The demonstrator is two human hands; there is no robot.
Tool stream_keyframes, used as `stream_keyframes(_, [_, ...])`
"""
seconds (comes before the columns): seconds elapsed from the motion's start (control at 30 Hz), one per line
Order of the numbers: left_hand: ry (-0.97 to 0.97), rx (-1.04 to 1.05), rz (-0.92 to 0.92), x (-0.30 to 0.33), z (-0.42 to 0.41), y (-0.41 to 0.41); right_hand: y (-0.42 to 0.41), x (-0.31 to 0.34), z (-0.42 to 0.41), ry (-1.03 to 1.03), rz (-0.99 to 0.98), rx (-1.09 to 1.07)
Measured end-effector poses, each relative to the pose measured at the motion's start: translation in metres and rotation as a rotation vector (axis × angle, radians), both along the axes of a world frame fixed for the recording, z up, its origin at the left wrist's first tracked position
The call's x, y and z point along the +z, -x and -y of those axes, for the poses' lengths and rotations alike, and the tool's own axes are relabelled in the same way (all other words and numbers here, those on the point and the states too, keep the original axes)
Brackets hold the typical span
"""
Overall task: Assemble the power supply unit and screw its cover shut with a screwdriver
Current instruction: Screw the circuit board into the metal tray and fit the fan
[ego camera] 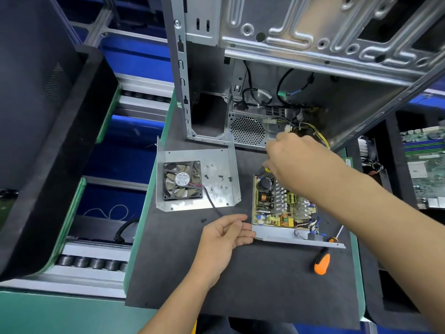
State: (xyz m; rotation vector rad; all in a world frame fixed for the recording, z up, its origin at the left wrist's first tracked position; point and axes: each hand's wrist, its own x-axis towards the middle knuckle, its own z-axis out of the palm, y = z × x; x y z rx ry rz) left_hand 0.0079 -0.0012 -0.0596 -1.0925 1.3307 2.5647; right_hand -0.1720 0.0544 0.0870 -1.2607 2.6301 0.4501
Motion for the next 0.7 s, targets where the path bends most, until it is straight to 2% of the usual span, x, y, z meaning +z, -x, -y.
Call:
stream_keyframes(0.07, [0.005, -0.002, -0.001, 0.0, 0.0, 0.0, -0.003, -0.002, -0.003, -0.006, -0.017, -0.03])
stream_keyframes(0.2, [0.002, -0.002, -0.006, -0.001, 0.0, 0.0, 0.001, -0.001, -0.008, 0.131, 0.183, -0.049])
stream_keyframes(0.23, [0.001, -0.003, -0.005, -0.001, 0.001, 0.0, 0.002, -0.001, -0.008, 0.113, 0.171, -0.028])
stream_keyframes(0.37, [0.007, -0.003, -0.003, -0.001, 0.0, 0.0, -0.007, 0.0, -0.003, -0.022, -0.087, 0.027])
stream_keyframes(0.43, [0.015, -0.002, -0.003, -0.002, 0.0, -0.001, -0.009, -0.003, -0.005, -0.059, -0.076, -0.024])
stream_keyframes(0.57, [0.023, -0.003, -0.009, -0.003, 0.0, 0.0, -0.003, 0.004, -0.012, -0.002, 0.107, -0.03])
stream_keyframes(0.67, [0.023, -0.006, -0.011, -0.005, 0.0, 0.0, -0.009, 0.003, -0.01, -0.008, -0.003, 0.15])
stream_keyframes(0.7, [0.023, -0.003, -0.011, -0.005, 0.0, 0.0, -0.013, 0.003, -0.007, -0.024, -0.037, 0.139])
